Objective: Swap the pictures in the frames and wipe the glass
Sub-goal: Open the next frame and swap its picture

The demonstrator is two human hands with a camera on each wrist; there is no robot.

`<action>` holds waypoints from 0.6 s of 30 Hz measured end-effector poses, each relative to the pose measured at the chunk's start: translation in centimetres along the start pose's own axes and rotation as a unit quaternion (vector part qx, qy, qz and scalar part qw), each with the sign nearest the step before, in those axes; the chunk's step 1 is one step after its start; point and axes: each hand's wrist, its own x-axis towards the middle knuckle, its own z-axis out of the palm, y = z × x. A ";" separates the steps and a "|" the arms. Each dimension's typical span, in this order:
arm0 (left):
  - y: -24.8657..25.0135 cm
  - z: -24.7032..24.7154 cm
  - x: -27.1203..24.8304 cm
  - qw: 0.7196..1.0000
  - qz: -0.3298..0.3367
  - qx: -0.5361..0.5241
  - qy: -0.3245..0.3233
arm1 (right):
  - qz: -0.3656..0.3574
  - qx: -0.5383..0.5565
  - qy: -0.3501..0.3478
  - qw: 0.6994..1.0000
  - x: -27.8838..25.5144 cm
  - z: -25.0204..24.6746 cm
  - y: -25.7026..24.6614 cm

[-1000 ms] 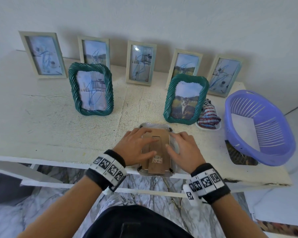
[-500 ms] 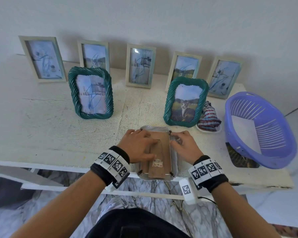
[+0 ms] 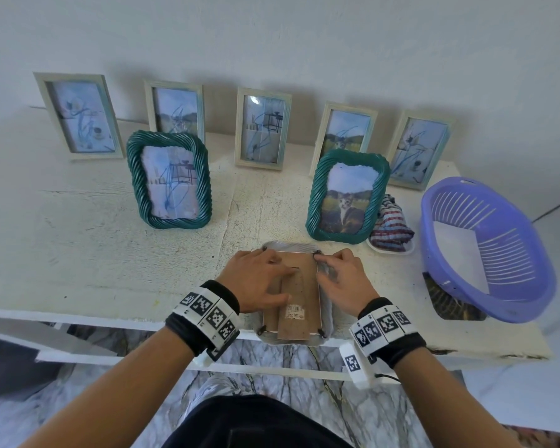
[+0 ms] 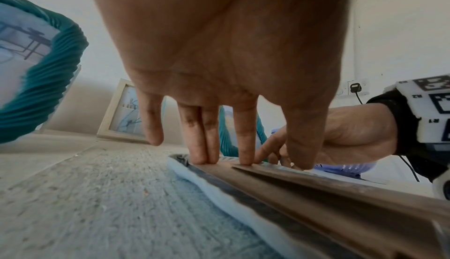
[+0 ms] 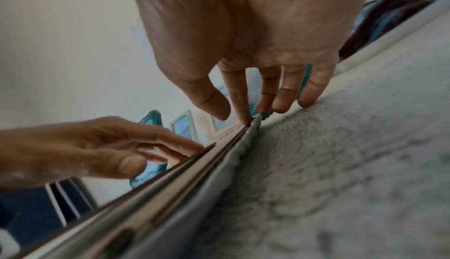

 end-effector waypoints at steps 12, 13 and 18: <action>-3.3 1.4 -0.6 0.959 -0.129 -0.219 0.128 | -0.042 -0.199 -0.028 0.979 -2.7 0.4 -1.9; -3.5 1.5 -0.5 0.959 -0.134 -0.222 0.117 | -0.043 -0.193 -0.027 0.980 -2.7 0.5 -1.8; -3.6 1.5 -0.4 0.961 -0.121 -0.237 0.079 | -0.052 -0.167 -0.014 0.984 -2.9 0.9 -1.5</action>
